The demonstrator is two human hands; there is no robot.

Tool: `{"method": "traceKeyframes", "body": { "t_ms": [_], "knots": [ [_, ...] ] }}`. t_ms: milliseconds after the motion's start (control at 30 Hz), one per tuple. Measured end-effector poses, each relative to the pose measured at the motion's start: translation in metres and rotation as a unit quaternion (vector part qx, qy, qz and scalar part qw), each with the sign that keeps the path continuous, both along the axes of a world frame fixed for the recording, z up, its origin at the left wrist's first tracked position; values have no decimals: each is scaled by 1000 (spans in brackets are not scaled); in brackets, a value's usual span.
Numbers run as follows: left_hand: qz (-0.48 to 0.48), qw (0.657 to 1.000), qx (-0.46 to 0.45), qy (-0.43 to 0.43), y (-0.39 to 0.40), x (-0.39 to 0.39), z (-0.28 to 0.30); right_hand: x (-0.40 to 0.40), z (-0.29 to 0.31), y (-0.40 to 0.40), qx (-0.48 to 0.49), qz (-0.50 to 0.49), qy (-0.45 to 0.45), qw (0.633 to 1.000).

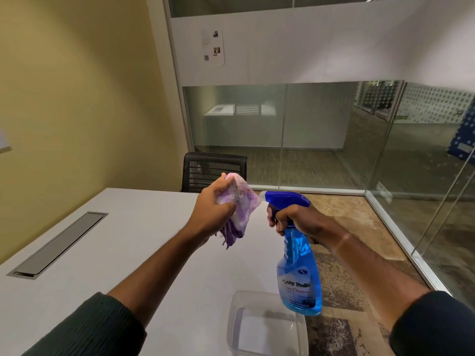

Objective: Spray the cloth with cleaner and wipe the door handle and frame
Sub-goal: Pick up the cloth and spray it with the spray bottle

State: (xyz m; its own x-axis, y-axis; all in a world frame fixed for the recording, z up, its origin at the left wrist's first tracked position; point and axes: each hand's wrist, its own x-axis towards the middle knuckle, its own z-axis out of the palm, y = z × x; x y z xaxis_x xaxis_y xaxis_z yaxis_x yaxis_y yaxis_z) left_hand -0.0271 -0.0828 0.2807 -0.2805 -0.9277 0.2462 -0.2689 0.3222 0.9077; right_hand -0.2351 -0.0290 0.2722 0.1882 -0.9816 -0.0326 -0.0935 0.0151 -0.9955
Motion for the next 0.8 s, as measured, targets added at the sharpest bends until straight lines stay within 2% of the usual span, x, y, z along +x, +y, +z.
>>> {"method": "traceKeyframes", "body": {
  "t_ms": [233,400,633,800],
  "knots": [
    [0,1000,0,3,3,0,1,4,-5,1,-17,17,12,1000],
    [9,1000,12,6,2,3,-7,0,-20,4,-30,-27,-7,999],
    [15,1000,16,-18,5,10,-38,8,-108,11,-46,-184,-15,982],
    [12,999,19,-38,8,8,-60,19,-172,24,-72,-243,12,967]
  ]
}}
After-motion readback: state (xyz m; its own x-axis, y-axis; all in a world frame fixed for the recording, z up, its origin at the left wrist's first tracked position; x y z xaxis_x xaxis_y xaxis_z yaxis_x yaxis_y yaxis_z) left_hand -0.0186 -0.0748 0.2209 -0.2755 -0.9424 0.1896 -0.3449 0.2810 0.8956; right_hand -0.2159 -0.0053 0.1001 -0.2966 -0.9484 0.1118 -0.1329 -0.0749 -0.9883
